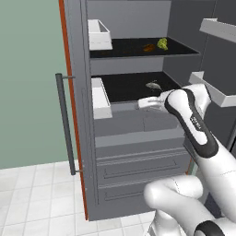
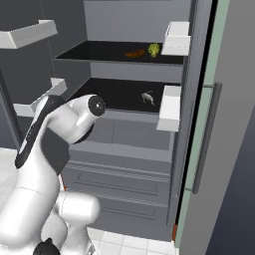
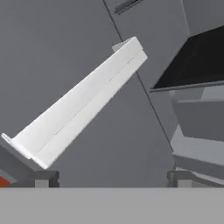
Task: Open the fridge, remove the banana, broccoli, and fish, and place them on any counter.
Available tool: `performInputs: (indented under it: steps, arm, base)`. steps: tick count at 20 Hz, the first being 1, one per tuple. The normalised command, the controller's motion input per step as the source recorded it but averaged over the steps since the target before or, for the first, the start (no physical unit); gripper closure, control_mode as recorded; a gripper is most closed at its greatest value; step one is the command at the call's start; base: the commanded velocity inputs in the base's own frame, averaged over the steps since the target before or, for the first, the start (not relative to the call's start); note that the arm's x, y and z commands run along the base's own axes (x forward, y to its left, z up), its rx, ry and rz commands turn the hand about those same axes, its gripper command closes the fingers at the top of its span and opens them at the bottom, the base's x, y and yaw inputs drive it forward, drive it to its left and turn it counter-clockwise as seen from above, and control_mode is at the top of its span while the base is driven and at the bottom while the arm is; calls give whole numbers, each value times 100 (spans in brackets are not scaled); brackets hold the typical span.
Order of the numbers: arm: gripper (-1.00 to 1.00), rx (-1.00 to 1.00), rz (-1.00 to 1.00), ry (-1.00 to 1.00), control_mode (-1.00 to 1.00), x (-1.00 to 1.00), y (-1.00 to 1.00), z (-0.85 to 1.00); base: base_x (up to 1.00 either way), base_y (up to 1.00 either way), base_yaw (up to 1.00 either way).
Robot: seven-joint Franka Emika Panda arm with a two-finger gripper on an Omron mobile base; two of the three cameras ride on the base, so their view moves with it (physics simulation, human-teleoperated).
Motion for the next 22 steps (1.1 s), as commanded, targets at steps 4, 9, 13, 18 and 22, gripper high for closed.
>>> performInputs:
  steps: [4, 9, 13, 18, 22]
  arm:
    - [-100, -7, -2, 0, -100, -49, -99, 16]
    - [-100, -16, 0, 0, -100, -54, -67, 19]
    - [-100, -19, 0, 4, -100, -64, -15, 32]
    - [-100, -18, -6, 7, -100, -52, 6, 30]
    - [-100, -2, -6, 17, -100, -1, 4, 1]
  base:
    - [0, 0, 0]
    - [0, 0, 0]
    - [0, 0, 0]
    - [0, 0, 0]
    - [0, 0, 0]
